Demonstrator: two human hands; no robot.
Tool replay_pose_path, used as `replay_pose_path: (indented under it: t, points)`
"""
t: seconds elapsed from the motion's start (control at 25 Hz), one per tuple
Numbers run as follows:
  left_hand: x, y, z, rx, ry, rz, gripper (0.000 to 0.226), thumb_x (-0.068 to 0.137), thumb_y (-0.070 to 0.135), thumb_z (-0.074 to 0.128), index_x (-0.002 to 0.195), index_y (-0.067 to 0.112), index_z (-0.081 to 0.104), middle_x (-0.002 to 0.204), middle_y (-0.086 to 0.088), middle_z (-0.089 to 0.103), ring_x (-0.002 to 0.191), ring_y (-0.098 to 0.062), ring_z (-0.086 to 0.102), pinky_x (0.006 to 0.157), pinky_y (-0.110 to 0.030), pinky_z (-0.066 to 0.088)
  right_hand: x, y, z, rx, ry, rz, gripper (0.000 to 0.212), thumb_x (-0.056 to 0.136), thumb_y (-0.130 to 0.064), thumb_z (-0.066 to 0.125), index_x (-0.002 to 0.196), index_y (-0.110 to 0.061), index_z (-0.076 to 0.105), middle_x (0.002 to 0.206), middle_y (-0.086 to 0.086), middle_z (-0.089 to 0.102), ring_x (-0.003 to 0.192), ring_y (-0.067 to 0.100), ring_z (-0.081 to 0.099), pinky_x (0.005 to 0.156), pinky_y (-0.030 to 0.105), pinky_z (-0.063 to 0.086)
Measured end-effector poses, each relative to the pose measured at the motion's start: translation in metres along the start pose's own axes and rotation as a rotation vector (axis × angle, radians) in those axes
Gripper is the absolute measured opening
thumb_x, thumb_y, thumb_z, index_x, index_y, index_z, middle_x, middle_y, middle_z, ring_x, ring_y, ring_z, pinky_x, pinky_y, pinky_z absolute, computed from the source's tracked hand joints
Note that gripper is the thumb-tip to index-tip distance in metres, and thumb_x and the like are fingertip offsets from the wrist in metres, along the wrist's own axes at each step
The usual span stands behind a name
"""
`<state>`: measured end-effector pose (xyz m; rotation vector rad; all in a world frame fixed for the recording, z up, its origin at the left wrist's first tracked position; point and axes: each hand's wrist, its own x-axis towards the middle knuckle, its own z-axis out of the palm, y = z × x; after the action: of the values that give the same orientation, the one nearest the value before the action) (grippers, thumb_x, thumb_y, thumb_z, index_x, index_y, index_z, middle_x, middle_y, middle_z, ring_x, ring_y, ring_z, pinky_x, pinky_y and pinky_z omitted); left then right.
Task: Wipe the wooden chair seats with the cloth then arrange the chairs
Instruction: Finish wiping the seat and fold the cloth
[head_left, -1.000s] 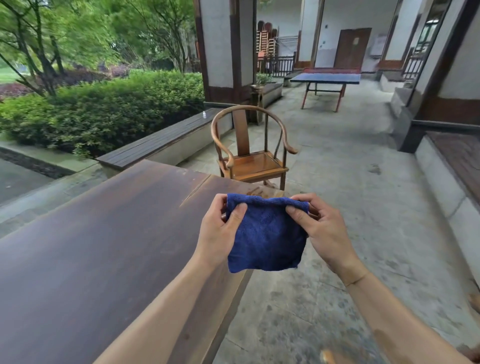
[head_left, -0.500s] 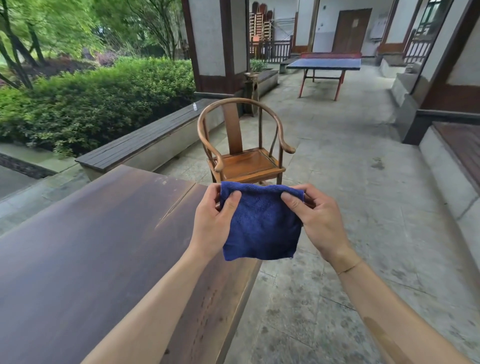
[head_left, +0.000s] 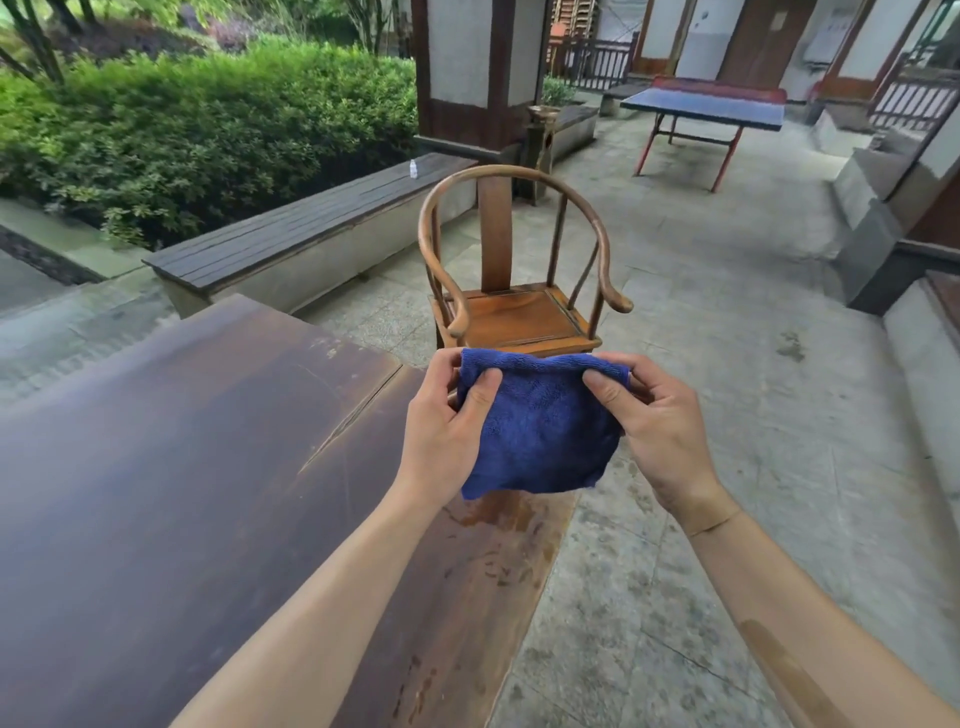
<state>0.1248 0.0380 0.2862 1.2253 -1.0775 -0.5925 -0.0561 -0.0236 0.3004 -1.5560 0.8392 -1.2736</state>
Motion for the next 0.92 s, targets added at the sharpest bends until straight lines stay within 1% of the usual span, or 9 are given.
replay_pose_path:
  t: [0.08,0.2,0.28,0.36,0.48,0.56,0.64,0.72,0.92]
  points:
    - [0.012,-0.007,-0.007,0.007,0.034,-0.017,0.008,0.099,0.017,0.060,0.095,0.023,0.057,0.081,0.018,0.066,0.077,-0.004,0.062,0.070,-0.025,0.051,0.020,0.008,0.011,0.014,-0.047,0.009,0.031,0.090,-0.007,0.069,0.088,-0.036,0.078,0.090,-0.009,0.077,0.088,0.006,0.069,0.082,0.018,0.052]
    - [0.030,-0.013,-0.018,0.024,0.096,-0.022,0.013,0.099,0.017,0.059,0.092,0.028,0.056,0.080,0.018,0.064,0.076,-0.004,0.061,0.069,-0.022,0.049,0.054,0.023,0.028,0.041,-0.119,0.011,0.021,0.090,-0.008,0.069,0.094,-0.027,0.076,0.092,-0.006,0.077,0.090,0.008,0.069,0.085,0.021,0.051]
    - [0.041,-0.019,-0.020,0.046,0.159,-0.039,0.012,0.099,0.017,0.059,0.093,0.027,0.055,0.080,0.018,0.063,0.076,-0.003,0.059,0.068,-0.022,0.048,0.077,0.036,0.038,0.075,-0.191,0.026,0.017,0.090,-0.007,0.069,0.097,-0.021,0.075,0.094,-0.004,0.077,0.091,0.010,0.068,0.087,0.023,0.051]
    - [0.051,-0.028,-0.019,0.058,0.236,-0.065,0.007,0.100,0.019,0.058,0.095,0.023,0.056,0.081,0.016,0.063,0.077,-0.005,0.059,0.069,-0.026,0.048,0.101,0.050,0.047,0.114,-0.280,0.041,0.014,0.091,-0.007,0.068,0.099,-0.017,0.075,0.097,-0.001,0.077,0.092,0.012,0.068,0.088,0.024,0.051]
    - [0.068,-0.042,-0.008,0.082,0.349,-0.074,0.004,0.100,0.019,0.057,0.097,0.020,0.056,0.086,0.007,0.066,0.081,-0.010,0.061,0.072,-0.031,0.050,0.139,0.072,0.051,0.145,-0.394,0.007,0.013,0.092,-0.006,0.067,0.102,-0.010,0.073,0.097,-0.002,0.076,0.091,0.009,0.068,0.085,0.019,0.050]
    - [0.083,-0.054,0.012,0.094,0.444,-0.085,0.007,0.101,0.020,0.057,0.095,0.024,0.055,0.092,-0.004,0.067,0.082,-0.017,0.063,0.074,-0.034,0.051,0.167,0.088,0.047,0.174,-0.478,-0.003,0.013,0.093,-0.004,0.066,0.104,-0.007,0.072,0.096,-0.003,0.075,0.091,0.008,0.068,0.083,0.017,0.049]
    - [0.094,-0.059,0.033,0.116,0.552,-0.104,0.015,0.101,0.021,0.057,0.092,0.033,0.056,0.093,-0.007,0.067,0.083,-0.018,0.063,0.075,-0.037,0.052,0.191,0.100,0.044,0.207,-0.554,-0.006,0.013,0.094,-0.004,0.064,0.102,-0.011,0.071,0.092,-0.008,0.074,0.089,0.005,0.068,0.080,0.015,0.049]
    - [0.100,-0.065,0.056,0.169,0.648,-0.133,0.019,0.101,0.022,0.057,0.089,0.038,0.055,0.089,-0.003,0.065,0.081,-0.015,0.062,0.073,-0.035,0.052,0.208,0.111,0.038,0.235,-0.629,0.030,0.015,0.095,-0.005,0.062,0.099,-0.018,0.069,0.089,-0.013,0.073,0.086,0.003,0.067,0.078,0.014,0.049]
    - [0.097,-0.069,0.072,0.207,0.814,-0.170,0.012,0.101,0.024,0.057,0.091,0.030,0.055,0.083,-0.002,0.064,0.074,-0.014,0.060,0.066,-0.031,0.050,0.226,0.119,0.041,0.241,-0.794,0.029,0.021,0.097,-0.010,0.063,0.098,-0.029,0.069,0.090,-0.012,0.073,0.084,0.006,0.068,0.075,0.019,0.052]
